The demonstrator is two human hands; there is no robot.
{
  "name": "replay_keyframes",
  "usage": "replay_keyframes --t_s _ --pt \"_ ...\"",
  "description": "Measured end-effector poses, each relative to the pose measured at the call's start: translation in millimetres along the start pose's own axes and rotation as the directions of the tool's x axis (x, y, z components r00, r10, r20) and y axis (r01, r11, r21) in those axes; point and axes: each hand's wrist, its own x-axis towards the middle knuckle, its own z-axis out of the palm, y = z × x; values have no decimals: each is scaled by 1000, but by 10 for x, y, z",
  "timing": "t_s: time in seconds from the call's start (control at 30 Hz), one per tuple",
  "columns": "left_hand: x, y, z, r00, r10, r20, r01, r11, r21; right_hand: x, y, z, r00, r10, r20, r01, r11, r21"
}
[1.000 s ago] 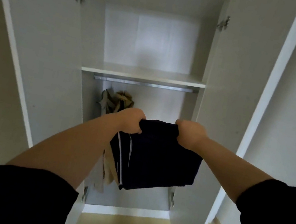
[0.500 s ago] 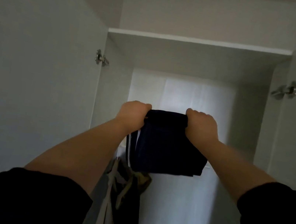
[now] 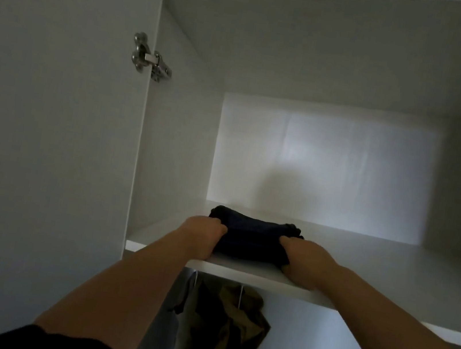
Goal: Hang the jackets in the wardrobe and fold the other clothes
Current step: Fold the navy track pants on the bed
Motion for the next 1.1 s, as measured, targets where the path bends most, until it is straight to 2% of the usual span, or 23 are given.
replay_keyframes --t_s 0.1,0.27,0.47,0.57,0.83,1.1 --pt "258 -314 163 998 -30 59 32 999 -39 400 26 3 990 21 138 -32 996 80" --pt "632 -702 524 975 -197 106 204 977 -64 1097 -109 162 952 74 296 -102 991 81" --pt "939 -1154 861 975 -222 11 219 950 -223 1859 -191 243 893 191 408 -226 973 40" --pt "1012 -1273 1001 982 -189 -5 183 956 -227 2198 -247 338 858 233 458 -265 964 7" --pt "1145 -1331 1178 977 -163 140 200 925 -323 2675 -250 665 844 351 405 -362 931 -53" --pt "1202 -1326 1224 957 -152 249 250 868 -428 2779 -97 817 924 290 251 -335 929 159"
